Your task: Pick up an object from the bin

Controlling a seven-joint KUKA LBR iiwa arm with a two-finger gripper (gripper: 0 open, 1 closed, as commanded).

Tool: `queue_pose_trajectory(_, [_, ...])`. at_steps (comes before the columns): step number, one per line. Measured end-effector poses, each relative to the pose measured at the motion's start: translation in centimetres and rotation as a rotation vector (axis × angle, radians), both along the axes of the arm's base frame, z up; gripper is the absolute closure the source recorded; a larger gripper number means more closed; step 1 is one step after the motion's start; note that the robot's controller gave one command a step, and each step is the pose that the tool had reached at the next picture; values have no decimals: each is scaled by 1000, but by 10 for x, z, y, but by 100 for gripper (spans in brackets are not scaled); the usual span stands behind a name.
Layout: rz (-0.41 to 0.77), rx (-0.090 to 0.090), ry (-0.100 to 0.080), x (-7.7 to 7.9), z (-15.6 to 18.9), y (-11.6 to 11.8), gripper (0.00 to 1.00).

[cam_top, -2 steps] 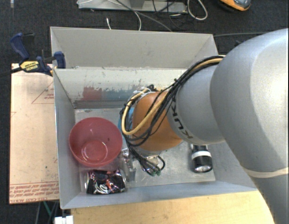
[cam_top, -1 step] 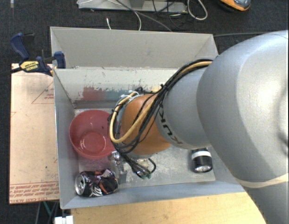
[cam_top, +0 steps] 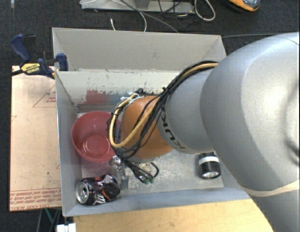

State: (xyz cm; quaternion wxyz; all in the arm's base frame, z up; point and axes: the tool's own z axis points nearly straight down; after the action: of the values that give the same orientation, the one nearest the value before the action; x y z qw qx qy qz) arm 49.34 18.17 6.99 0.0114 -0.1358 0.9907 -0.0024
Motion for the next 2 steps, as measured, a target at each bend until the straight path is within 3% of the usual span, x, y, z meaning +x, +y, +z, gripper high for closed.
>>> queue_pose_trajectory(1, [86,-2,-5,14,51,-31,100])
queue_pose_trajectory(2, [34,5,-1,36,81,7,100])
